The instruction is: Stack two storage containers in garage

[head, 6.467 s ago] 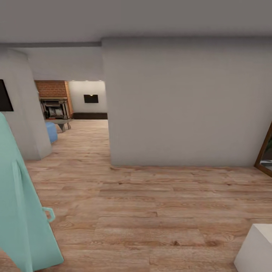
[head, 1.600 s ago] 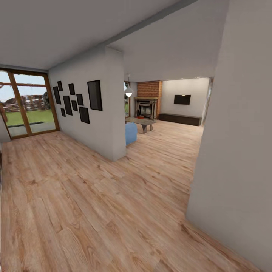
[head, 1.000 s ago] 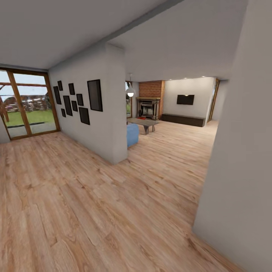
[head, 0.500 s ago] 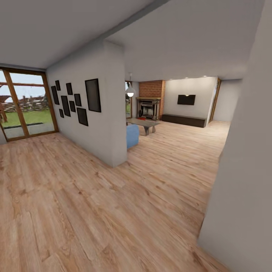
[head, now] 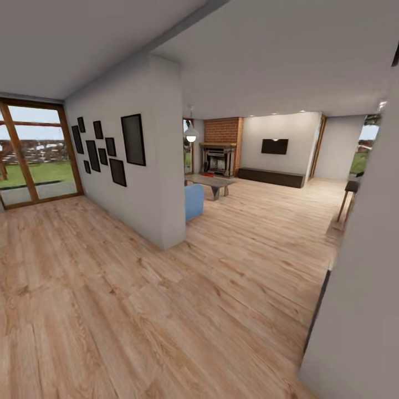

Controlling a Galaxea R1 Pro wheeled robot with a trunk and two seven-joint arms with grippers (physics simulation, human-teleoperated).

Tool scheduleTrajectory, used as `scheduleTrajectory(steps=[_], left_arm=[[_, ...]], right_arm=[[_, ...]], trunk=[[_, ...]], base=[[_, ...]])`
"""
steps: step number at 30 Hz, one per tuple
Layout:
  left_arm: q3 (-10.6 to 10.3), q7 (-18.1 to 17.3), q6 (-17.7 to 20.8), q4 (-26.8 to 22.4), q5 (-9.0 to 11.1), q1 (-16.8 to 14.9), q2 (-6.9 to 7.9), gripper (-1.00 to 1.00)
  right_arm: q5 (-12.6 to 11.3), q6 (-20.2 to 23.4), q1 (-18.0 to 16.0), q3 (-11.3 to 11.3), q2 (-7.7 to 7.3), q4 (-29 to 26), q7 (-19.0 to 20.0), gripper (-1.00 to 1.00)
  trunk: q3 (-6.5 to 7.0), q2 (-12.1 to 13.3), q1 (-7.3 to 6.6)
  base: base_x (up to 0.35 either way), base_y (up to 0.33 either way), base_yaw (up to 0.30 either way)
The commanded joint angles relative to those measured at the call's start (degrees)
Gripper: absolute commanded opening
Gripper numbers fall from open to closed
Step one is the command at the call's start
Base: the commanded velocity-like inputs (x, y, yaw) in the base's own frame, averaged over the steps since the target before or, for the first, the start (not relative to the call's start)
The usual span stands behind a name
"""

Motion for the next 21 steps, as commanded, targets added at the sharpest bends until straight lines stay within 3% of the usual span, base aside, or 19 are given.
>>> scheduleTrajectory(steps=[1, 15, 21], left_arm=[[-0.1, 0.1, -0.2, 0.0, 0.2, 0.0, -0.01, 1.0], [-0.1, 0.1, -0.5, 0.0, 0.2, 0.0, -0.01, 1.0], [-0.1, 0.1, -0.4, 0.0, 0.2, 0.0, -0.01, 1.0]], right_arm=[[-0.4, -0.3, -0.1, 0.4, 0.02, 0.2, -0.1, 1.0], [-2.0, -0.8, -0.1, -0.1, 0.36, 0.2, -0.1, 1.0], [-1.6, -1.0, -0.1, 0.1, 0.54, 0.2, 0.0, 1.0]], trunk=[[-0.08, -0.1, 0.04], [-0.08, -0.1, 0.04], [-0.08, -0.1, 0.04]], base=[[0.324, 0.0, 0.0], [0.324, 0.0, 0.0], [0.324, 0.0, 0.0]])
